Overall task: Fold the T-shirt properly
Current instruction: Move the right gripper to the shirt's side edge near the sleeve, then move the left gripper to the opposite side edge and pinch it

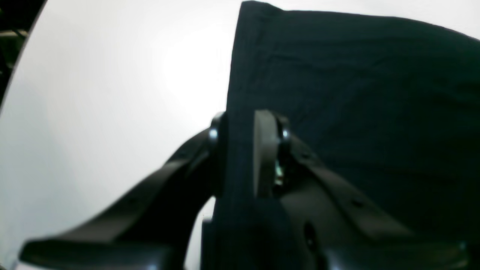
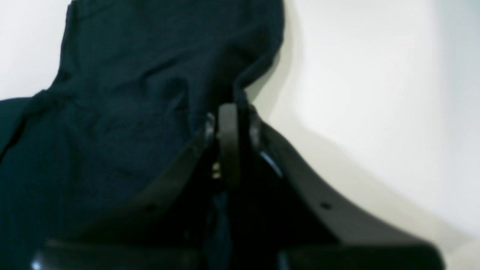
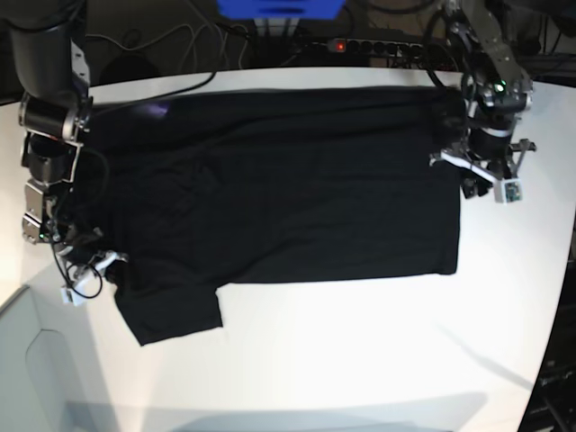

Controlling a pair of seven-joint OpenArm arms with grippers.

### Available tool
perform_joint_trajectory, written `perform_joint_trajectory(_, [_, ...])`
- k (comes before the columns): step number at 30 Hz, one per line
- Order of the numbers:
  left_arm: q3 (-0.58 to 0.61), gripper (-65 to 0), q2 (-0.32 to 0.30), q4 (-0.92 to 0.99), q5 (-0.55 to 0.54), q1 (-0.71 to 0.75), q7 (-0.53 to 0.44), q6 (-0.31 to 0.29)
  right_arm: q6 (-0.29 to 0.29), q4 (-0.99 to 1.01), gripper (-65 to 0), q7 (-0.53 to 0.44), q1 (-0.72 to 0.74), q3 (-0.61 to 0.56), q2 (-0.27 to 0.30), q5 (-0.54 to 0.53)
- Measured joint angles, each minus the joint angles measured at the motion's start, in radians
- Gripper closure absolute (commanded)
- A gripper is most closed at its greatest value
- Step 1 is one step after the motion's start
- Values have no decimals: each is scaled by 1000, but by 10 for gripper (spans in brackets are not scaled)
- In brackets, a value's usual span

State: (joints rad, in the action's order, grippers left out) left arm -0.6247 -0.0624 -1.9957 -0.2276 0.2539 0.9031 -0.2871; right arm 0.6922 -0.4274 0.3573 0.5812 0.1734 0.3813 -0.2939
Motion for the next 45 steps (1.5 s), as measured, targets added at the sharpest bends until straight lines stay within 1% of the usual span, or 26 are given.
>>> perform_joint_trajectory(2, [-49,-126,-26,18,-77,-99,67,2,1,0,0,-5,0,0,-6,-6])
perform_joint_trajectory(4, [-106,-126,-66,76,-165,-193,163,6,3,0,0,-4,0,0,-8,-5])
perform_joint_trajectory(6, [-143,-126,-104,164,-238,-266,229,8,3,0,0,-3,0,0,-8,-6])
perform_joint_trajectory(8, [-179,-126,-133,285,-254,-343,276,18,3,0,0,-1,0,0,-10,-2])
perform_joint_trajectory(10, [-184,-126,-163,407,-246,-398,289,21,7,0,0,-3,0,0,-10,-6])
perform_joint_trajectory(14, [-185,-130,-213,614,-262,-471,267,14,10,0,0,0,0,-2,-10,-7])
perform_joint_trajectory(15, [-186,-145,-228,659,-262,-482,247,18,10,0,0,-2,0,-2,-10,-8])
perform_joint_trajectory(18, [-187,-255,-261,756,-246,-512,215,25,10,0,0,-2,0,-2,-10,-3])
perform_joint_trajectory(19, [-188,-284,-263,785,-247,-526,205,25,10,0,0,-2,0,-2,-11,-3])
perform_joint_trajectory(20, [-189,-306,-265,811,-249,-539,193,24,10,0,0,-2,0,-2,-11,-3])
perform_joint_trajectory(21, [-183,-313,-270,836,-250,-550,193,19,11,0,0,-1,-1,-2,-11,-4])
perform_joint_trajectory(23, [-180,-306,-278,896,-263,-570,165,13,13,0,0,1,-1,-2,-11,-6])
perform_joint_trajectory(27, [-182,-306,-288,1052,-252,-602,116,14,14,0,0,0,0,-2,-11,-6])
perform_joint_trajectory(31, [-132,-306,-285,1158,-272,-634,42,10,14,0,0,0,0,-2,-12,-3])
perform_joint_trajectory(35, [-126,-306,-264,1185,-291,-637,-8,3,14,0,0,0,0,-2,-12,-6])
perform_joint_trajectory(38, [-124,-306,-241,1185,-298,-640,-15,2,14,0,0,0,0,-2,-12,-6])
perform_joint_trajectory(41, [-77,-306,-219,1181,-299,-646,-25,2,14,0,0,-1,0,-2,-13,-6])
perform_joint_trajectory(45, [-45,-306,-196,1183,-308,-649,-33,-5,14,0,0,0,0,-2,-13,-6])
